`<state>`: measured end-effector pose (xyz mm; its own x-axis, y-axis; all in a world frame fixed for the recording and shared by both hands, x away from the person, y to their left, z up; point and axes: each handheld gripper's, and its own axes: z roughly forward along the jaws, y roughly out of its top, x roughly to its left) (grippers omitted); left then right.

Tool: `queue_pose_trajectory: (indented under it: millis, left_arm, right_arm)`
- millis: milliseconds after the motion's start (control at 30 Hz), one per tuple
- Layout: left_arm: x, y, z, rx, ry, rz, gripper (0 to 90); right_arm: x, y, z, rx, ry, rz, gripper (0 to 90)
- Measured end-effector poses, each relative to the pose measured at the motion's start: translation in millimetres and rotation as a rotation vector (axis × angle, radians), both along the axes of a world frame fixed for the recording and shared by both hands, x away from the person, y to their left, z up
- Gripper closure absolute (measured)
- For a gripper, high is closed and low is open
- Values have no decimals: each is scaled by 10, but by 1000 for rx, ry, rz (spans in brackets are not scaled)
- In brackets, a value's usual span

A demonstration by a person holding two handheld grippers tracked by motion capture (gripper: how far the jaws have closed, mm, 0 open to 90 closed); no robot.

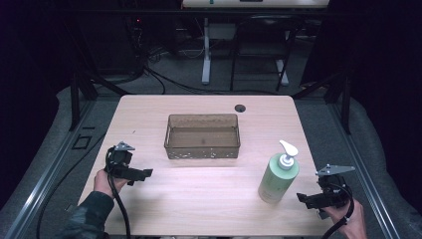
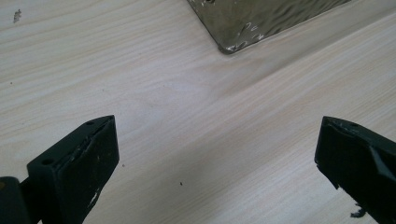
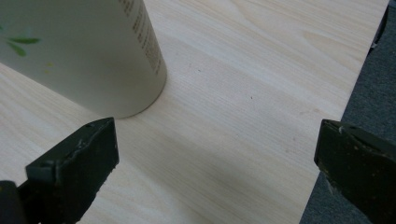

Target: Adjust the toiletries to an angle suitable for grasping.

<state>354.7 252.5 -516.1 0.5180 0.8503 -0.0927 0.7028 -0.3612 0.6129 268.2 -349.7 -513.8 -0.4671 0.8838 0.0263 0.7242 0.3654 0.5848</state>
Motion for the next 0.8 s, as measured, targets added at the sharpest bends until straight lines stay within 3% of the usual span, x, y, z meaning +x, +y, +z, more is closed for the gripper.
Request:
queue_pose_trajectory:
  millis: [267, 533, 800]
  left_arm:
    - [7, -42, -11, 29, 14, -9, 0]
    - [2, -54, -9, 36, 18, -12, 0]
    - [9, -74, -15, 41, 22, -28, 0]
  right_arm:
    - [-27, 49, 42, 20, -11, 18, 0]
    - [-72, 223, 130, 51, -44, 89, 0]
    - [-83, 351, 174, 71, -71, 126, 0]
